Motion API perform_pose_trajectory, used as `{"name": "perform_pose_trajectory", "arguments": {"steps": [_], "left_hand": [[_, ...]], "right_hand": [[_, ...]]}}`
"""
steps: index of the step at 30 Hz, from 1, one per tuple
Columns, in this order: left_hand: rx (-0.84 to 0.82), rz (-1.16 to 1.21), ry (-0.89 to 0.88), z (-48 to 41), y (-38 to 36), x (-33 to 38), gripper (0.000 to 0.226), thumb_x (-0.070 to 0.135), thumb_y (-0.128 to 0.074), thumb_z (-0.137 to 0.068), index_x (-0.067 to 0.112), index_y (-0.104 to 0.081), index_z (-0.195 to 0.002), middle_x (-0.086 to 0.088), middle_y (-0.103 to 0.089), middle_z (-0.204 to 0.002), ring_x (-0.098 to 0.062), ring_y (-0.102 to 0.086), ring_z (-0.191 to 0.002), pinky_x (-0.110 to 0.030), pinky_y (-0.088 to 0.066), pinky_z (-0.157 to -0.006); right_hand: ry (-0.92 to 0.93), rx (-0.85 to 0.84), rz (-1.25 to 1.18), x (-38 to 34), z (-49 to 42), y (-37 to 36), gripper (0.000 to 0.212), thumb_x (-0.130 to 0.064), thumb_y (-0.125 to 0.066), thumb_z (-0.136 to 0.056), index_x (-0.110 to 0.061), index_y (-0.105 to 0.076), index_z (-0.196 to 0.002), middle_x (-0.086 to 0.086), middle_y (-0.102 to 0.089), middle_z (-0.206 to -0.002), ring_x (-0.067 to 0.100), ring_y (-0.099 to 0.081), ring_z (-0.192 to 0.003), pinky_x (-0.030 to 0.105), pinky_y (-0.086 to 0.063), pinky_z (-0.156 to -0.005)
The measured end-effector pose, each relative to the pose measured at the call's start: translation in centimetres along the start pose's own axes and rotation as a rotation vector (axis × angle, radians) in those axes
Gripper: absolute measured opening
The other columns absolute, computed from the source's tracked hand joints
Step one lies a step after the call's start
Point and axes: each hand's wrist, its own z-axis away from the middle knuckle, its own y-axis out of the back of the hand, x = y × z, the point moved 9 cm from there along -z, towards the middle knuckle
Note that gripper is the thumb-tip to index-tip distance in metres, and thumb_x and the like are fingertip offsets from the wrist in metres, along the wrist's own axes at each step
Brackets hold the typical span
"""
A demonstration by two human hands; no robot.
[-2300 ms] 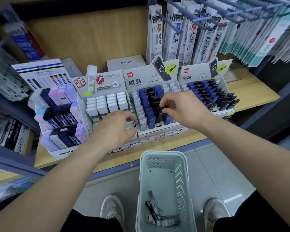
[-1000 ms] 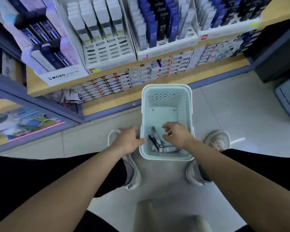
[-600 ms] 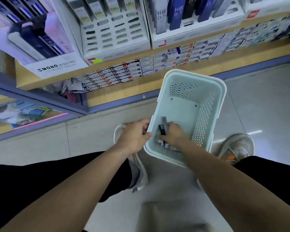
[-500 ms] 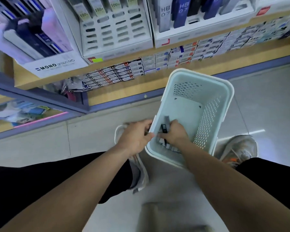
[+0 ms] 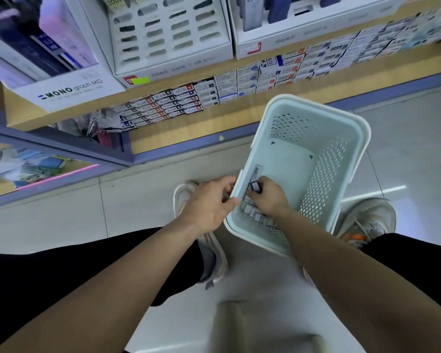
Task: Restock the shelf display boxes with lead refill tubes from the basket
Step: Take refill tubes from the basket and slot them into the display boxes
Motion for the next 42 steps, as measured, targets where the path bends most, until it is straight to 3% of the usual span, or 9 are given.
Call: {"name": "perform_pose_trajectory", "arguments": {"steps": [3,5,8,11,16,22,28,34,42], "left_hand": [[-0.007,0.015,-0.004,-0.1,-0.2,0.0,0.041,0.019,-0.069,-0.091,0.027,-0.062,-0.131,0.011,-0.062,-0.097,-0.014,-0.065,-0.089,-0.036,-0.054,-0.087],[-0.010,0.040,0.009,-0.2,-0.4,-0.3,0.041,0.020,-0.070,-0.091,0.028,-0.062,-0.131,0.013,-0.061,-0.095,-0.014,-0.065,-0.088,-0.037,-0.055,-0.087],[-0.030,0.064,0.010,-0.4,-0.8,-0.5,0.041,0.021,-0.072,-0.090,0.027,-0.062,-0.129,0.011,-0.062,-0.096,-0.014,-0.064,-0.088,-0.039,-0.055,-0.088],[-0.059,0.081,-0.007,-0.3,-1.5,-0.2,0.040,0.025,-0.072,-0.090,0.028,-0.061,-0.129,0.009,-0.064,-0.099,-0.012,-0.064,-0.089,-0.039,-0.054,-0.088],[-0.075,0.078,-0.014,-0.3,-2.1,-0.1,0.040,0.028,-0.073,-0.089,0.027,-0.061,-0.127,0.008,-0.064,-0.101,-0.012,-0.064,-0.090,-0.039,-0.054,-0.089],[-0.076,0.110,0.008,-0.4,-2.1,-0.4,0.042,0.029,-0.074,-0.088,0.027,-0.061,-0.128,0.008,-0.062,-0.102,-0.012,-0.063,-0.090,-0.038,-0.054,-0.090],[-0.076,0.124,0.011,-0.6,-2.0,-0.4,0.043,0.029,-0.075,-0.088,0.027,-0.061,-0.129,0.006,-0.062,-0.104,-0.012,-0.062,-0.090,-0.036,-0.054,-0.089],[-0.077,0.141,0.009,-0.6,-1.9,-0.7,0.043,0.030,-0.076,-0.087,0.028,-0.061,-0.128,0.008,-0.063,-0.102,-0.011,-0.063,-0.089,-0.038,-0.054,-0.090],[-0.069,0.160,0.022,-0.4,-1.9,-0.4,0.038,0.027,-0.074,-0.089,0.029,-0.062,-0.125,0.014,-0.063,-0.098,-0.009,-0.064,-0.091,-0.036,-0.054,-0.089]], "right_hand": [[0.013,0.035,-0.059,-0.4,-0.1,0.7,0.009,-0.021,-0.062,-0.096,-0.014,-0.058,-0.096,0.000,-0.060,-0.090,0.020,-0.057,-0.084,0.026,-0.038,-0.072],[0.008,0.032,-0.125,-0.4,-0.2,1.1,0.007,-0.021,-0.060,-0.098,-0.015,-0.057,-0.100,0.003,-0.064,-0.095,0.023,-0.063,-0.088,0.031,-0.049,-0.075],[-0.047,-0.008,-0.219,-0.3,-0.1,2.0,0.015,-0.021,-0.048,-0.103,-0.013,-0.052,-0.115,0.006,-0.062,-0.110,0.025,-0.066,-0.087,0.026,-0.048,-0.062],[-0.070,-0.057,-0.257,0.2,-0.3,3.2,0.012,-0.015,-0.047,-0.102,-0.013,-0.051,-0.113,0.007,-0.064,-0.110,0.022,-0.067,-0.083,0.027,-0.048,-0.061],[-0.035,-0.130,-0.108,1.0,-0.1,3.0,0.010,-0.014,-0.056,-0.092,-0.015,-0.053,-0.101,0.008,-0.065,-0.088,0.024,-0.061,-0.076,0.039,-0.051,-0.074],[0.018,-0.202,0.295,1.8,0.6,2.4,0.020,-0.032,-0.062,-0.094,-0.013,-0.056,-0.093,0.005,-0.061,-0.095,0.025,-0.057,-0.089,0.030,-0.037,-0.071],[0.056,-0.298,0.446,2.2,1.6,1.7,0.049,-0.027,-0.082,-0.074,-0.017,-0.064,-0.118,0.006,-0.059,-0.118,0.023,-0.056,-0.103,0.029,-0.046,-0.086],[0.073,-0.288,0.510,2.7,2.1,2.1,0.084,-0.021,-0.078,-0.073,-0.025,-0.038,-0.147,0.006,-0.027,-0.144,0.033,-0.038,-0.129,0.038,-0.038,-0.109],[0.083,-0.360,0.497,3.2,2.0,1.6,0.064,-0.026,-0.077,-0.078,-0.022,-0.049,-0.135,0.005,-0.040,-0.135,0.025,-0.052,-0.118,0.027,-0.041,-0.097]]}}
